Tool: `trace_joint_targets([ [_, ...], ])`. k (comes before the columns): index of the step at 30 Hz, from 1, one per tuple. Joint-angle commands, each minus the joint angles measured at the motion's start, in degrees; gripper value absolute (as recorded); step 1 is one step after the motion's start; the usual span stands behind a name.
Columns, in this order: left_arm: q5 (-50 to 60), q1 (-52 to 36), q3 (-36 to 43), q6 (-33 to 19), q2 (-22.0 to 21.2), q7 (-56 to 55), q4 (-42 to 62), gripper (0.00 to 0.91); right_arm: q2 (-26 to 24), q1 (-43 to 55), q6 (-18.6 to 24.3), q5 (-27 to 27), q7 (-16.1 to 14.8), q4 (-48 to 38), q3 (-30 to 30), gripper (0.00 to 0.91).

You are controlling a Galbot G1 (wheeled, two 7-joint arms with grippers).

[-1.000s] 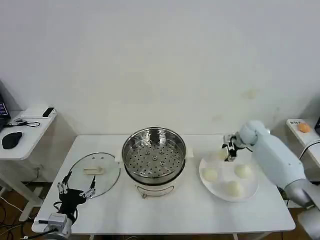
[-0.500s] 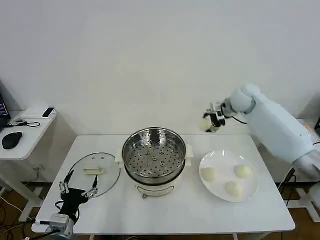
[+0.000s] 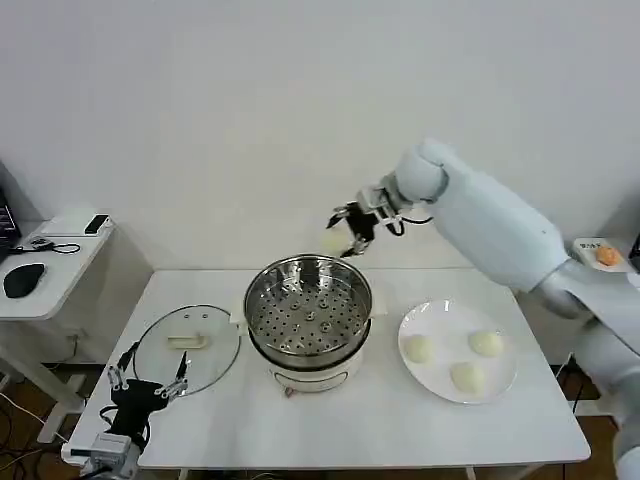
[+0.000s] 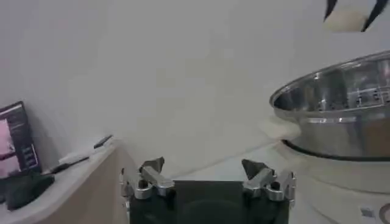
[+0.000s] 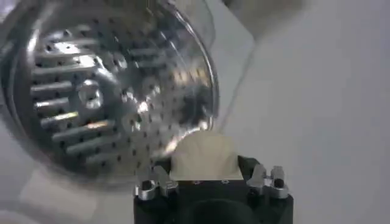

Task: Take steamed baozi put them in steamer then cover it.

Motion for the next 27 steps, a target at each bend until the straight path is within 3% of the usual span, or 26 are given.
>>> trace_joint_targets([
  [1,0.2,1.61,-0.89,0.06,-0.15,-0.05,-1.21,0.907,4.88,3.03,17.84,-10.78,-2.9,1.04,-5.99,0.756],
  [6,0.25,1.93,-0.85,0.09,-0.56,-0.25,-1.03,0.907,5.04,4.44,21.79,-18.65,-4.45,3.1,-8.54,0.756],
  [11,0.32,1.65,-0.37,0.09,-1.32,-0.59,-0.04,0.907,4.49,4.61,21.71,-23.88,-5.17,4.81,-9.2,0.756],
  [16,0.1,1.37,-0.57,0.25,-1.18,-0.46,0.05,0.907,5.19,2.77,21.73,-25.09,-5.14,3.89,-8.97,0.746],
  [27,-0.18,1.61,-1.22,0.75,-1.02,0.31,-0.75,0.907,10.4,-2.22,22.29,-28.16,-1.83,-5.55,-6.52,0.756],
])
